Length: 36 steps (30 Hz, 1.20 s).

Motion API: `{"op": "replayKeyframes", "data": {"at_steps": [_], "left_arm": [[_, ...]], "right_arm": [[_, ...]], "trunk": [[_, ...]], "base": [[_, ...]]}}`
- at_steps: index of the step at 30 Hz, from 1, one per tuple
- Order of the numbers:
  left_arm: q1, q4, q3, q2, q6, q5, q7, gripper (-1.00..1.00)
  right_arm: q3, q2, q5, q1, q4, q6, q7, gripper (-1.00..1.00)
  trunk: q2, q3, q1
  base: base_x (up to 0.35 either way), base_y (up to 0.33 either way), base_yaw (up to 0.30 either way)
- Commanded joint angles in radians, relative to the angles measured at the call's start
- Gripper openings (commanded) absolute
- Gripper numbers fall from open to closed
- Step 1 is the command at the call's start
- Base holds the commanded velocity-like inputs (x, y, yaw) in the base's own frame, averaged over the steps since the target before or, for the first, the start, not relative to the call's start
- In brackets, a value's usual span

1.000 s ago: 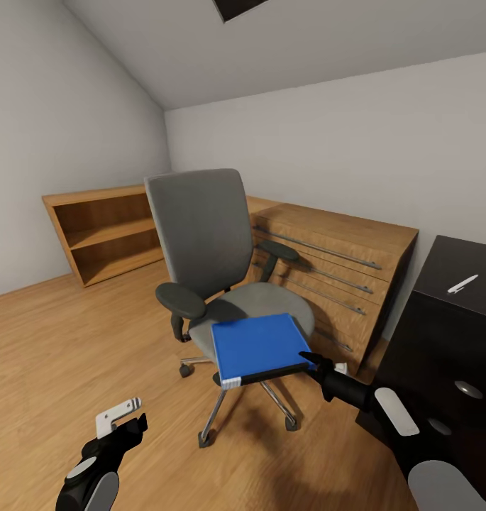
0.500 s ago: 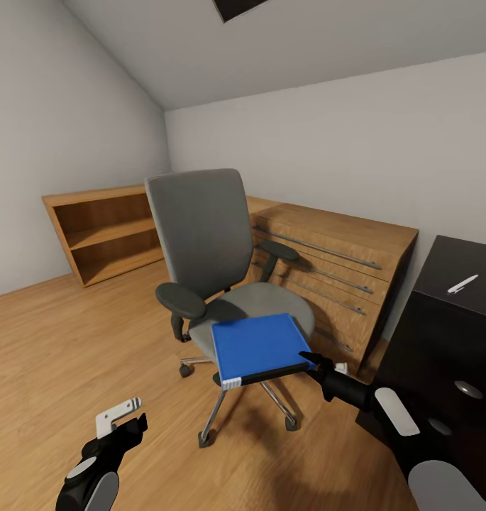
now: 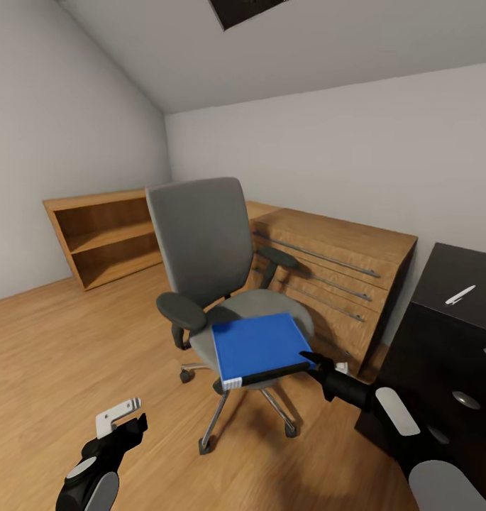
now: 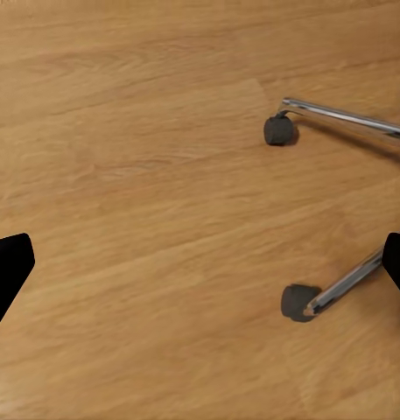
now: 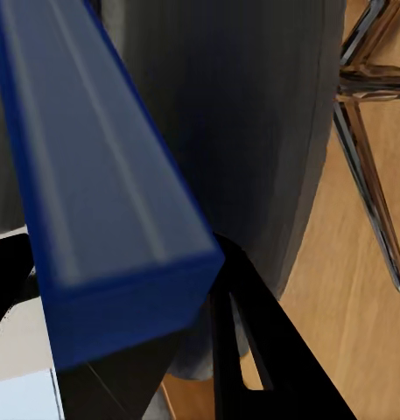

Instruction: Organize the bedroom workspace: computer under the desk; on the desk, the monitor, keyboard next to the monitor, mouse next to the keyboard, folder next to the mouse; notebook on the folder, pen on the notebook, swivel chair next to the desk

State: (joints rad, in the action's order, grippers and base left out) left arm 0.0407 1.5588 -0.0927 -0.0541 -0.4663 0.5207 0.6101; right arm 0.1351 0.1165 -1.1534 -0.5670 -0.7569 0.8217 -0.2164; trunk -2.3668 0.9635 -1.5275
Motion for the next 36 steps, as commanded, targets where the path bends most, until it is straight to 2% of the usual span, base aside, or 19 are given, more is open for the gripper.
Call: {"op": "replayKeyframes", "data": {"at_steps": [1,13,20,24,28,34,36], "left_arm": [[0.001,0.001,-0.002,-0.001,-0.002,0.008,0.010,1.00],[0.001,0.001,0.001,-0.004,-0.002,0.008,0.010,1.00],[0.001,0.000,0.001,-0.004,-0.002,0.008,0.010,1.00],[0.001,0.000,0.000,-0.003,-0.002,0.009,0.010,1.00],[0.001,-0.010,-0.002,-0.002,-0.002,0.011,0.010,1.00],[0.001,-0.025,-0.004,0.001,-0.002,0.013,0.011,1.00],[0.001,-0.054,-0.003,0.000,-0.001,0.014,0.011,1.00]], "right_arm": [[0.003,0.000,0.008,-0.001,0.000,0.005,-0.006,-1.00],[0.009,0.007,0.013,-0.001,-0.001,-0.002,-0.027,-1.00],[0.012,0.027,0.013,-0.001,-0.001,-0.035,-0.027,-1.00],[0.013,0.038,0.013,-0.001,-0.001,-0.081,-0.026,-1.00],[0.011,0.058,0.013,-0.001,-0.011,-0.219,-0.027,-1.00],[0.008,0.060,0.014,-0.001,-0.078,-0.248,-0.027,-1.00],[0.007,0.061,0.014,-0.001,-0.104,-0.250,-0.027,-1.00]], "trunk": [[0.007,-0.002,0.004],[0.091,-0.040,0.050],[0.140,-0.062,0.077],[0.168,-0.074,0.092],[0.196,-0.087,0.108],[0.238,-0.106,0.131],[0.252,-0.112,0.138]], "base": [[0.000,0.000,0.000],[0.000,0.000,0.000],[0.000,0.000,0.000],[0.000,0.000,0.000],[0.000,0.000,0.000],[0.000,0.000,0.000],[0.000,0.000,0.000]]}}
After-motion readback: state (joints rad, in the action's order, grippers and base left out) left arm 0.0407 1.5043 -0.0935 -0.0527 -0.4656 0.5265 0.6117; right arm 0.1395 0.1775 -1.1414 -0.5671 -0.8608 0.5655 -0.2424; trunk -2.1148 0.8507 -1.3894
